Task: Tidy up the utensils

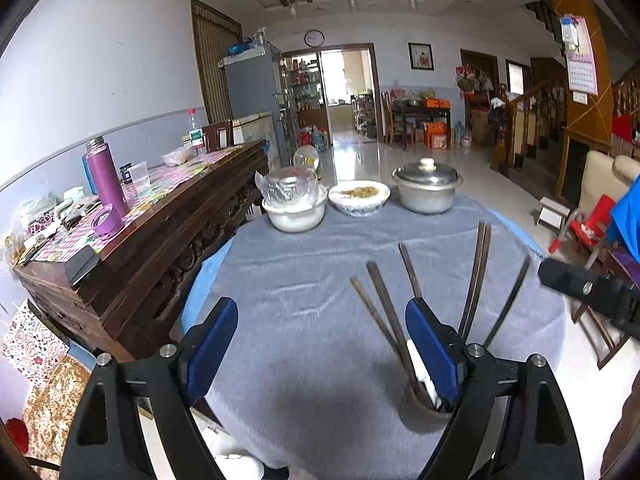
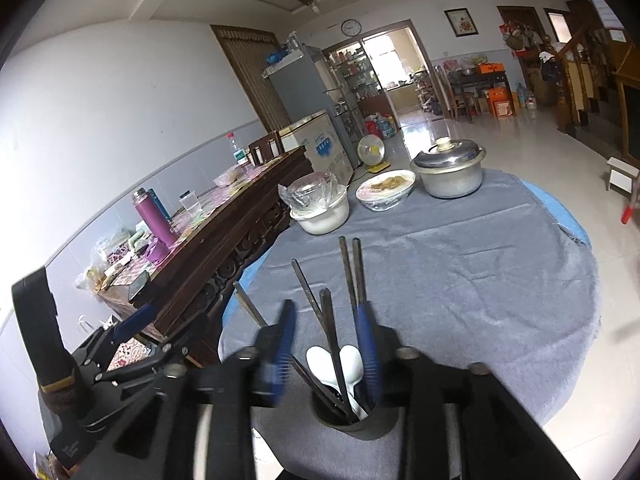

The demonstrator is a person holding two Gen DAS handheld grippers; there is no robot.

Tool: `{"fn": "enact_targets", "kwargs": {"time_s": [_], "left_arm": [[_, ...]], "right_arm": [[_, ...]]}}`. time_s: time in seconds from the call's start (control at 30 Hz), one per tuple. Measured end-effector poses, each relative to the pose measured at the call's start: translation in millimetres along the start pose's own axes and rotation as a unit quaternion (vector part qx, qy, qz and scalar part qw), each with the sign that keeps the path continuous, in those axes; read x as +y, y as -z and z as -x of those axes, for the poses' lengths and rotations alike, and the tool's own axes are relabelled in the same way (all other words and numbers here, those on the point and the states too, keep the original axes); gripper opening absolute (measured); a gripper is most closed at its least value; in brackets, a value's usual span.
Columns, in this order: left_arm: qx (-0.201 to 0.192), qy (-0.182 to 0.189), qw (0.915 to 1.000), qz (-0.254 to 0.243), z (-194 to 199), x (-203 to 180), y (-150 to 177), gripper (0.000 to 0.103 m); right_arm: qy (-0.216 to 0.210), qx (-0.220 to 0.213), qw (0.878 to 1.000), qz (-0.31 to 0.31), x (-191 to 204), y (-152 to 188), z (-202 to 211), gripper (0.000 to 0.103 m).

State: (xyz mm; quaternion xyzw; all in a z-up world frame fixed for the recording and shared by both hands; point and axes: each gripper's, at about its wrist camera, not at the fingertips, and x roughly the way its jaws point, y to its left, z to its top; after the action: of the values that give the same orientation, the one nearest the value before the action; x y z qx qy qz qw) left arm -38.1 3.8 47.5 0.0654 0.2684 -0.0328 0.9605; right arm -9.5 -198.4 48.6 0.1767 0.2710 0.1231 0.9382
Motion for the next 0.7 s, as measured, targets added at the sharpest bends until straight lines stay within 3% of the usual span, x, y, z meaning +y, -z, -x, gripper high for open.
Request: {"fn": "enact_targets", "kwargs": {"time_s": [0.23,0.7], "left_arm": [[0.018,-0.007,0.9997,0.017,10,11,15,0.088],[0.043,-0.039,0.998,0.026,30,20,35,0.089]], "right_arm": [[0.03,-0.005,0.999,0.013,0,15,17,0.044],[0.077,0.029,0.996,0.039,10,66,27,0.048]]}}
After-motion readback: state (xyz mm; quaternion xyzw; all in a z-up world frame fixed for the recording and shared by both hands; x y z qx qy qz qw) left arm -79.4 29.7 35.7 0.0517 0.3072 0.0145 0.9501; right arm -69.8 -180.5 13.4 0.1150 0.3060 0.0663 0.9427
